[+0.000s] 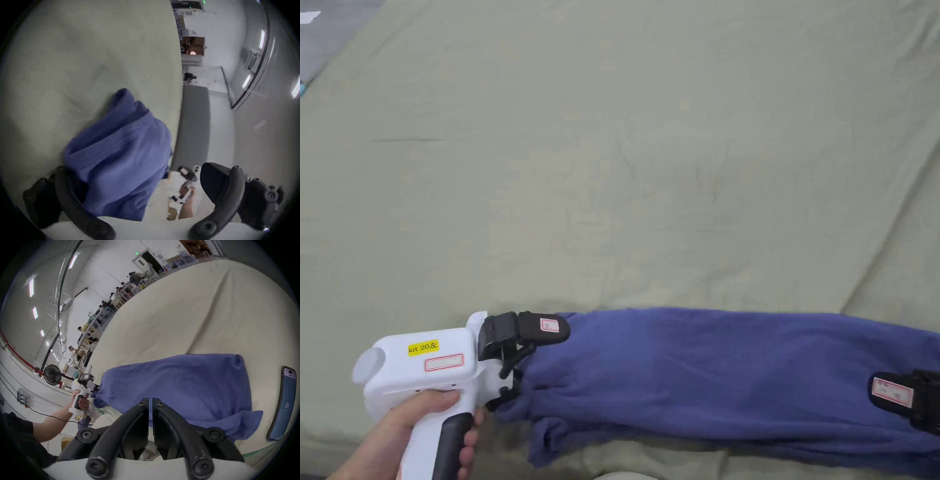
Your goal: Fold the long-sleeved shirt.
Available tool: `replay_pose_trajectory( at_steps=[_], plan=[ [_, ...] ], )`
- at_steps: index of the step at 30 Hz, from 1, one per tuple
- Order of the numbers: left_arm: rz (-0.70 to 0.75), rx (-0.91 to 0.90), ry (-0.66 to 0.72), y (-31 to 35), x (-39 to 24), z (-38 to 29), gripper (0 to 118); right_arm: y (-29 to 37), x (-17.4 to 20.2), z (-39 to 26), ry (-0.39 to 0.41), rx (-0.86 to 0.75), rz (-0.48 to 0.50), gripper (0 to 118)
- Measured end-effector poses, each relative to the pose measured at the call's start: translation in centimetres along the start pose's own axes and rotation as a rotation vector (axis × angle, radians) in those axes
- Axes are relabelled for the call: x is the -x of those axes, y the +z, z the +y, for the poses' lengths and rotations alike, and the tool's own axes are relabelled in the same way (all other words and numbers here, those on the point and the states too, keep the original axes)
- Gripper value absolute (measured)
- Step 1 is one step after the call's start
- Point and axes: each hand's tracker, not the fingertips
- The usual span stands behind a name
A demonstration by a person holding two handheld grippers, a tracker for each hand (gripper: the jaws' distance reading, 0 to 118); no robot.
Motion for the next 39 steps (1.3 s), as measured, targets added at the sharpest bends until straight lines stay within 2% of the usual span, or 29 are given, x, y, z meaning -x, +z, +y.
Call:
replay_pose_trajectory(
  at_steps=[2, 3, 4, 5, 6, 7, 8, 9, 16, 21, 25, 26, 28, 31, 32, 35, 39],
  plan=[
    [-0.031, 0.037, -0.028, -1.9, -0.1, 0.3, 116, -0.4, 0.5, 0.0, -0.009, 0.006, 0.010, 2],
    [-0.043, 0.065, -0.045, -3.2, -0.5, 0.2, 101, -0.5, 0.6, 0.0, -0.012, 0.008, 0.015, 2],
    [-0.038, 0.092, -0.053, -4.3, -0.6, 0.1, 59, -0.5, 0.8, -0.1, -0.012, 0.008, 0.015, 2],
    [0.030, 0.113, -0.045, -5.6, -0.6, 0.0, 17, -0.5, 1.1, -0.1, -0.010, 0.011, 0.015, 2],
    [0.215, 0.109, -0.013, -6.7, 0.9, 0.7, 17, -0.5, 1.3, -0.1, -0.005, 0.013, 0.012, 2],
    [0.230, 0.114, 0.028, -6.5, 1.7, 0.5, 17, -0.4, 1.5, -0.1, 0.001, 0.015, 0.007, 2],
    [0.043, 0.069, 0.041, -5.8, 1.5, 1.1, 17, -0.1, 1.6, -0.2, 0.011, 0.018, -0.001, 2],
    [-0.018, 0.079, 0.014, -5.1, 1.2, 1.4, 17, 0.1, 1.7, -0.2, 0.019, 0.019, -0.008, 2],
    [0.094, 0.019, -0.022, 2.3, -1.1, -0.3, 17, 1.3, 1.4, -0.2, 0.015, 0.009, -0.035, 2],
    [0.316, -0.077, -0.127, 9.9, -5.4, 2.3, 18, 1.3, 1.7, 0.0, 0.011, -0.001, -0.039, 2],
    [0.669, -0.205, -0.184, 12.9, -9.0, 4.1, 18, 1.1, 2.7, 0.2, 0.045, 0.000, -0.049, 2],
    [0.750, -0.222, -0.216, 12.5, -10.1, 4.0, 18, 1.1, 3.1, 0.2, 0.060, 0.003, -0.060, 2],
    [0.787, -0.229, -0.270, 10.7, -11.8, 2.9, 18, 1.0, 3.8, 0.3, 0.091, 0.014, -0.101, 2],
    [0.845, -0.209, -0.411, 5.5, -15.4, 0.2, 18, 0.9, 4.8, 0.5, 0.103, 0.064, -0.223, 2],
    [0.916, -0.196, -0.480, 2.9, -17.0, -1.3, 18, 1.0, 5.1, 0.5, 0.116, 0.059, -0.259, 2],
    [0.949, -0.131, -0.609, -3.3, -19.3, -3.4, 18, 2.1, 5.4, 0.7, 0.121, 0.022, -0.240, 2],
    [0.901, 0.016, -0.666, -13.2, -18.9, -6.1, 18, 3.3, 4.8, 0.4, 0.086, -0.016, -0.187, 2]
  ],
)
